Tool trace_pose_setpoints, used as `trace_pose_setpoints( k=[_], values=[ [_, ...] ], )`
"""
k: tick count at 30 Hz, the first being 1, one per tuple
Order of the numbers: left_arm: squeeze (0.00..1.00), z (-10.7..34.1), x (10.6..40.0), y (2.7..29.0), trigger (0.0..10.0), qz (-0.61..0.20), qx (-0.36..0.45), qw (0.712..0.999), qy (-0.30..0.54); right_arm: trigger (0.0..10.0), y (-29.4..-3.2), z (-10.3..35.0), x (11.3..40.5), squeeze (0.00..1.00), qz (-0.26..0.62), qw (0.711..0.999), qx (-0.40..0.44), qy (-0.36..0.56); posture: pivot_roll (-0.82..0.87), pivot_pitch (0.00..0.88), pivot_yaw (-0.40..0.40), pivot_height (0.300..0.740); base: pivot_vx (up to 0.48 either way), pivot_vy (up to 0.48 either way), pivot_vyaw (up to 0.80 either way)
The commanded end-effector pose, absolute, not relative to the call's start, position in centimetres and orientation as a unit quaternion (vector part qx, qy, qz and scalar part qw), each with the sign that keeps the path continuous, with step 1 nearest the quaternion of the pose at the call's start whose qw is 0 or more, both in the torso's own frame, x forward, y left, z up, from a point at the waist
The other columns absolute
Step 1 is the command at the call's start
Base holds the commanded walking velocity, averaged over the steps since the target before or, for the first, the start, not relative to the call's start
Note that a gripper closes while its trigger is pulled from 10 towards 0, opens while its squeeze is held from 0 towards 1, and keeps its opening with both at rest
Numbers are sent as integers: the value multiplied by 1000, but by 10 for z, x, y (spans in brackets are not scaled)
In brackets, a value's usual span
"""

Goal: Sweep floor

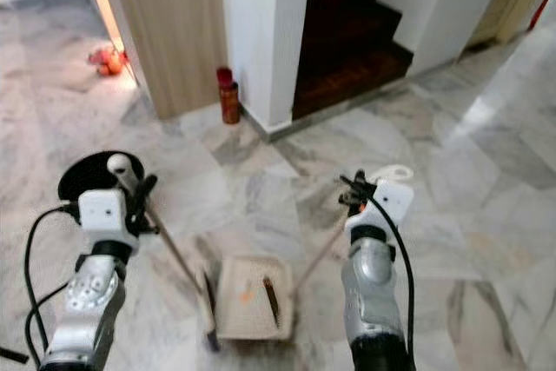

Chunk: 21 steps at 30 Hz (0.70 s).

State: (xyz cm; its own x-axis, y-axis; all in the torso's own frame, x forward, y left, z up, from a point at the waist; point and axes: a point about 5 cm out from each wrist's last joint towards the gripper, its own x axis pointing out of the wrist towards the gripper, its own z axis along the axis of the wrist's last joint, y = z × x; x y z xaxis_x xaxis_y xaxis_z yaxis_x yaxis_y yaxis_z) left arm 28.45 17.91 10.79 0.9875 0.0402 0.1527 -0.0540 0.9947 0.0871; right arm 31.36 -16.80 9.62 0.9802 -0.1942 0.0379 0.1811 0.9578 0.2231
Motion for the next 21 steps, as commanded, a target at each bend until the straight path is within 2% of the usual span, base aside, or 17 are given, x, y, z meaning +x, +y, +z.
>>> trace_pose_setpoints(
  k=[1,10,17,21],
  values=[
    [0,117,285,177,10000,18,48,994,-96,10000,-174,103,313,0,-107,985,123,-49,111,31,-14,740,0,326,0],
    [0,118,285,177,10000,14,50,994,-97,10000,-173,103,312,0,-106,986,120,-51,111,26,-9,740,0,326,0],
    [0,118,284,177,10000,14,50,994,-96,10000,-172,104,312,0,-105,986,120,-52,114,34,-8,740,0,325,546],
    [0,117,283,177,10000,13,50,994,-94,10000,-172,103,311,0,-105,986,122,-51,115,35,-9,740,0,324,0]
  ],
)
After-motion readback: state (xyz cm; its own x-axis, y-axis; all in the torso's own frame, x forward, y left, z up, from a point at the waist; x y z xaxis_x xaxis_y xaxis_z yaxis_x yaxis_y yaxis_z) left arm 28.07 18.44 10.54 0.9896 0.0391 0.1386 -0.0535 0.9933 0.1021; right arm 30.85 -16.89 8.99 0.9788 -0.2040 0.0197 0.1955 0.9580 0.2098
